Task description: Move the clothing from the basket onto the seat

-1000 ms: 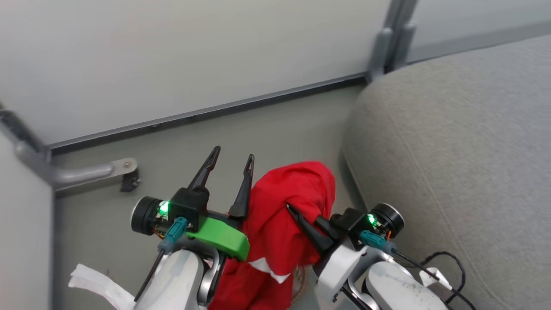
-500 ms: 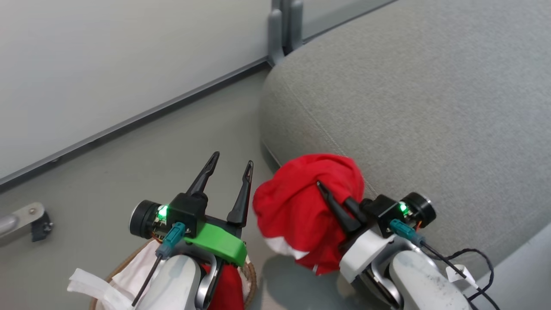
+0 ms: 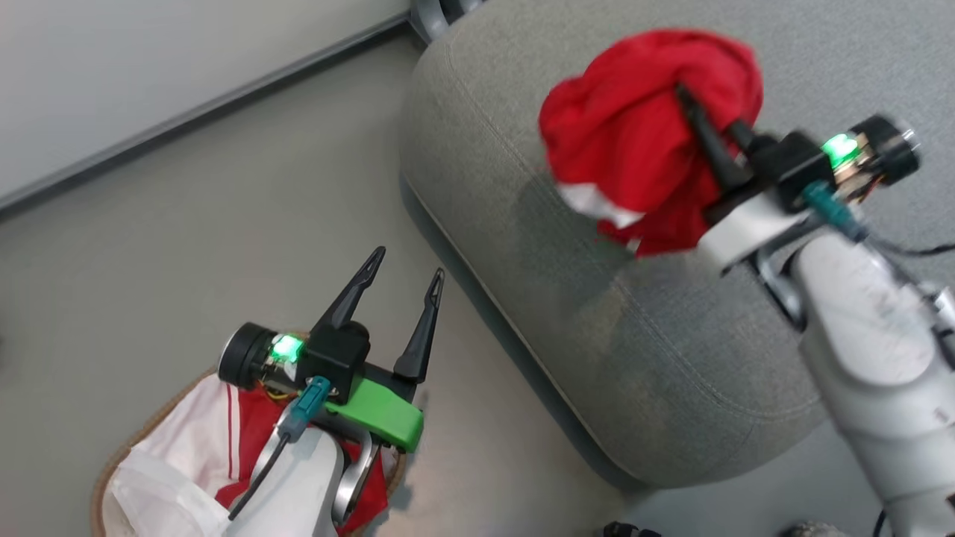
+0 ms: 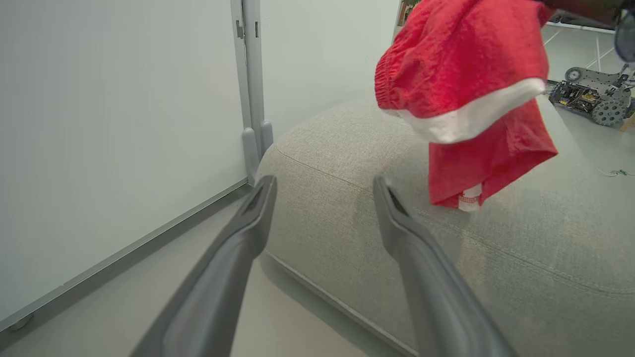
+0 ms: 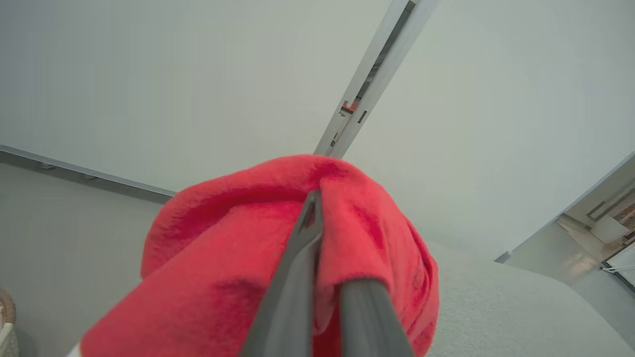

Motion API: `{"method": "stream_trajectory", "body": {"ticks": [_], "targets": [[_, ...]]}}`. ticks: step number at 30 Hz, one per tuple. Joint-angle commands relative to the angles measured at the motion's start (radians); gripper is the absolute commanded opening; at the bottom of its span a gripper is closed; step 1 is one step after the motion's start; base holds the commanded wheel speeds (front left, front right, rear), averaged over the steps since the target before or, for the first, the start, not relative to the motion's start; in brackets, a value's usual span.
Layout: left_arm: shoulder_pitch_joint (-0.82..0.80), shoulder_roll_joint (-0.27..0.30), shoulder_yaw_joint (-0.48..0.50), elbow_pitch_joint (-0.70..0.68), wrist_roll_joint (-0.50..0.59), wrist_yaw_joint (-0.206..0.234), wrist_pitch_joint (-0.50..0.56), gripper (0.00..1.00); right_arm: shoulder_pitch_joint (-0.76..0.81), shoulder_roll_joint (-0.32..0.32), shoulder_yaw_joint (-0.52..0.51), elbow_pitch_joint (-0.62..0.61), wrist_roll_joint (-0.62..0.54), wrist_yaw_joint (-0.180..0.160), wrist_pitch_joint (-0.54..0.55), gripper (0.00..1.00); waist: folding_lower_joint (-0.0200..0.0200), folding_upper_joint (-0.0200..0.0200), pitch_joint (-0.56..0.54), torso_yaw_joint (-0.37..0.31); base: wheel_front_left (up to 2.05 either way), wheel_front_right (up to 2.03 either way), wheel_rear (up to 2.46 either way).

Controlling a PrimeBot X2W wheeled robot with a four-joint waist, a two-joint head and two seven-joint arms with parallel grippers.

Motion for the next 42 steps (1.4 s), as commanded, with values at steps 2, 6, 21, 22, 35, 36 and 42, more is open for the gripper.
{"method": "stream_trajectory", "body": {"ticks": [2, 6, 21, 22, 35, 36, 42], "targets": [[-0.049, 0.028, -0.023, -0.016, 0.010, -0.007, 0.001, 1.00, -0.101, -0.027, -0.050, 0.038, -0.024, -0.002, -0.005, 0.00, 0.0000, -0.0001, 0.133, 0.046, 0.00, 0.00, 0.00], [-0.101, 0.049, -0.072, -0.039, 0.007, -0.007, 0.001, 1.00, -0.199, -0.056, -0.122, 0.110, -0.048, -0.002, -0.005, 0.00, 0.0000, -0.0001, 0.213, 0.089, 0.00, 0.00, 0.00], [-0.261, 0.081, -0.225, -0.078, -0.041, -0.007, 0.001, 1.00, -0.319, -0.053, -0.580, 0.334, -0.171, -0.002, -0.004, 0.16, 0.0000, -0.0001, 0.391, 0.260, 0.00, 0.00, 0.00], [-0.262, 0.082, -0.227, -0.079, -0.043, -0.007, 0.001, 1.00, -0.301, -0.046, -0.608, 0.341, -0.188, -0.002, -0.004, 0.28, 0.0000, -0.0001, 0.391, 0.263, 0.00, 0.00, 0.00], [-0.186, 0.049, -0.183, -0.035, -0.070, -0.007, 0.001, 1.00, -0.002, 0.054, -0.710, 0.225, -0.179, -0.002, -0.004, 1.00, 0.0000, -0.0001, 0.240, 0.231, 0.00, 0.00, 0.00], [-0.178, 0.041, -0.182, -0.040, -0.073, -0.007, 0.001, 1.00, 0.025, 0.052, -0.697, 0.206, -0.178, -0.002, -0.004, 1.00, 0.0000, -0.0001, 0.220, 0.232, 0.00, 0.00, 0.00], [-0.126, 0.014, -0.145, -0.033, -0.081, -0.007, 0.001, 1.00, 0.167, 0.052, -0.628, 0.055, -0.126, -0.002, -0.004, 1.00, 0.0000, -0.0001, 0.114, 0.278, 0.00, 0.00, 0.00]]}}
